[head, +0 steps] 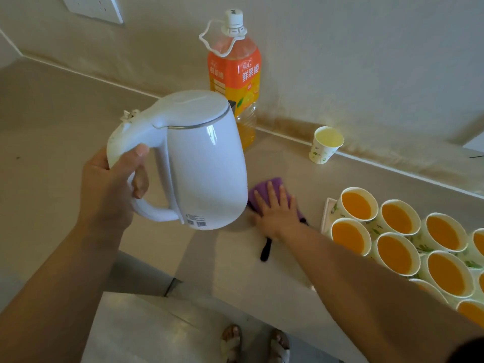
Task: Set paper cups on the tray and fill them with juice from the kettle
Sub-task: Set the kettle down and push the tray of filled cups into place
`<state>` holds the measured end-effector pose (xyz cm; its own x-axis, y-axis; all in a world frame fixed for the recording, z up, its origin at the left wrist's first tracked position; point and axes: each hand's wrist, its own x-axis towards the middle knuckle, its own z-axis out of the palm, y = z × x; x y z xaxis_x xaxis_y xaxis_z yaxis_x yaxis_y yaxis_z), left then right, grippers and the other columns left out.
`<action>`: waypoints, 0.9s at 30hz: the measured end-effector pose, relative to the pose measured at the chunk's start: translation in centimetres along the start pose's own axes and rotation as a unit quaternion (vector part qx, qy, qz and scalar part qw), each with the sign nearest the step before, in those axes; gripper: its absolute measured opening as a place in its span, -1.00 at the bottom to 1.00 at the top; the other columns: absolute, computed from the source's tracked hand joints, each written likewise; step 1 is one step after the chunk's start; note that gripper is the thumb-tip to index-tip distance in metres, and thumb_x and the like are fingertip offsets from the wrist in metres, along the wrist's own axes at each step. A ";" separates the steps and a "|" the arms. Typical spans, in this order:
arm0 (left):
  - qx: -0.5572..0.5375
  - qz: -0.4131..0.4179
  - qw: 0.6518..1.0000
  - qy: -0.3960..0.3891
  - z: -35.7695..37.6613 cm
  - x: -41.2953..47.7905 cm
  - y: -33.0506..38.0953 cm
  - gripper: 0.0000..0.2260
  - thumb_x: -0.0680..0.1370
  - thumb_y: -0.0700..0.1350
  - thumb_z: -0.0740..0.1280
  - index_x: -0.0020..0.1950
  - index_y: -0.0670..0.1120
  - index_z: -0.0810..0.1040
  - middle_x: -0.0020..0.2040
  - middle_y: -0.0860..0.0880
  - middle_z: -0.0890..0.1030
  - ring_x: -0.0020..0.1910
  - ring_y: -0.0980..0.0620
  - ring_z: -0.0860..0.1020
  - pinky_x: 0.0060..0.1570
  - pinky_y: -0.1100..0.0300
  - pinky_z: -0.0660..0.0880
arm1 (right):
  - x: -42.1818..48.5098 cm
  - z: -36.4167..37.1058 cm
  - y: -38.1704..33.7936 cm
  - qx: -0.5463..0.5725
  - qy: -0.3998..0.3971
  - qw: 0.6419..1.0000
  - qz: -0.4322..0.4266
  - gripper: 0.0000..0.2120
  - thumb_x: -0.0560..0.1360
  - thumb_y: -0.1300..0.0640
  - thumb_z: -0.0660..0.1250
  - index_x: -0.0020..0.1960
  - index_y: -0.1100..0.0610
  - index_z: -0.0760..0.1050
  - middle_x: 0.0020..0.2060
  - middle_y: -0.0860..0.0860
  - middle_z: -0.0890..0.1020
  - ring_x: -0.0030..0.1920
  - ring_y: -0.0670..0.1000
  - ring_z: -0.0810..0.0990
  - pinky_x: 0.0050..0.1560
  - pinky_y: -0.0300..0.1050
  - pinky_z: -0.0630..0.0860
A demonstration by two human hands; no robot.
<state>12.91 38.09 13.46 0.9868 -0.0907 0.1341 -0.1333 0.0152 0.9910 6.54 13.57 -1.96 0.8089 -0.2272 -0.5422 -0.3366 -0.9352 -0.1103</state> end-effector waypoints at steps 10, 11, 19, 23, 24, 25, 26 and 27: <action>-0.038 -0.028 0.999 0.002 0.1 1.6 -1.5 -0.89 0.30 0.04 0.38 -0.40 0.05 0.55 -0.60 0.05 0.36 -0.62 0.07 0.26 -0.52 0.24 0.18 | 4.9 -2.8 0.6 0.038 0.073 0.994 0.069 -0.37 0.59 -0.28 -0.18 0.54 -0.06 -0.29 0.49 0.08 -0.38 0.48 0.19 -0.41 0.42 0.22 -0.38; -0.041 -0.030 0.999 0.001 0.1 1.7 -1.6 -0.89 0.30 0.04 0.38 -0.40 0.05 0.56 -0.61 0.06 0.35 -0.63 0.07 0.26 -0.53 0.25 0.19 | 4.6 -2.4 0.7 0.037 0.077 0.994 0.067 -0.38 0.59 -0.28 -0.18 0.54 -0.06 -0.28 0.50 0.07 -0.37 0.49 0.17 -0.40 0.43 0.20 -0.38; -0.027 -0.042 0.999 -0.019 -0.4 2.3 -2.5 -0.89 0.30 0.05 0.36 -0.39 0.05 0.56 -0.61 0.06 0.35 -0.64 0.09 0.26 -0.53 0.26 0.20 | 9.0 -6.2 0.7 0.101 0.053 0.984 0.139 -0.42 0.63 -0.17 -0.15 0.55 -0.02 -0.27 0.50 0.07 -0.38 0.49 0.19 -0.39 0.45 0.19 -0.36; -0.025 -0.045 0.998 -0.022 -0.6 2.1 -2.8 -0.89 0.30 0.05 0.36 -0.40 0.07 0.56 -0.60 0.08 0.35 -0.64 0.11 0.27 -0.53 0.28 0.19 | 11.1 -8.2 0.2 0.107 0.040 0.982 0.148 -0.42 0.63 -0.15 -0.13 0.55 -0.04 -0.26 0.50 0.05 -0.37 0.49 0.19 -0.38 0.45 0.20 -0.34; -0.024 -0.045 0.999 -0.020 -0.7 1.9 -2.9 -0.89 0.30 0.04 0.36 -0.40 0.07 0.56 -0.60 0.08 0.35 -0.63 0.11 0.26 -0.52 0.27 0.18 | 11.5 -8.4 -0.1 0.103 0.036 0.984 0.142 -0.43 0.63 -0.14 -0.12 0.55 -0.05 -0.26 0.50 0.05 -0.37 0.49 0.19 -0.38 0.45 0.21 -0.34; -0.023 -0.046 0.999 -0.018 -0.8 1.7 -2.9 -0.90 0.30 0.04 0.36 -0.40 0.07 0.56 -0.59 0.08 0.35 -0.63 0.11 0.26 -0.51 0.25 0.18 | 11.8 -8.6 -0.3 0.098 0.035 0.985 0.136 -0.43 0.63 -0.13 -0.12 0.55 -0.06 -0.25 0.51 0.05 -0.36 0.49 0.19 -0.38 0.45 0.21 -0.34; -0.024 -0.046 0.999 -0.016 -0.8 1.6 -2.9 -0.90 0.30 0.04 0.36 -0.40 0.07 0.56 -0.59 0.09 0.35 -0.62 0.11 0.26 -0.51 0.25 0.17 | 12.1 -8.7 -0.6 0.093 0.037 0.987 0.127 -0.44 0.63 -0.12 -0.11 0.55 -0.06 -0.25 0.51 0.04 -0.36 0.49 0.19 -0.38 0.45 0.21 -0.34; -0.024 -0.047 0.998 -0.016 -0.8 1.5 -2.9 -0.90 0.30 0.04 0.36 -0.40 0.07 0.56 -0.58 0.09 0.35 -0.62 0.11 0.26 -0.51 0.27 0.17 | 12.2 -8.8 -0.6 0.088 0.038 0.988 0.120 -0.44 0.63 -0.10 -0.11 0.55 -0.07 -0.24 0.51 0.04 -0.35 0.49 0.19 -0.37 0.45 0.21 -0.34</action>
<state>14.85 38.70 10.80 0.9911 -0.1267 0.0409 -0.0345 0.0523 0.9980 20.89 8.98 -1.18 0.7272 -0.4623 -0.5075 -0.5964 -0.7915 -0.1335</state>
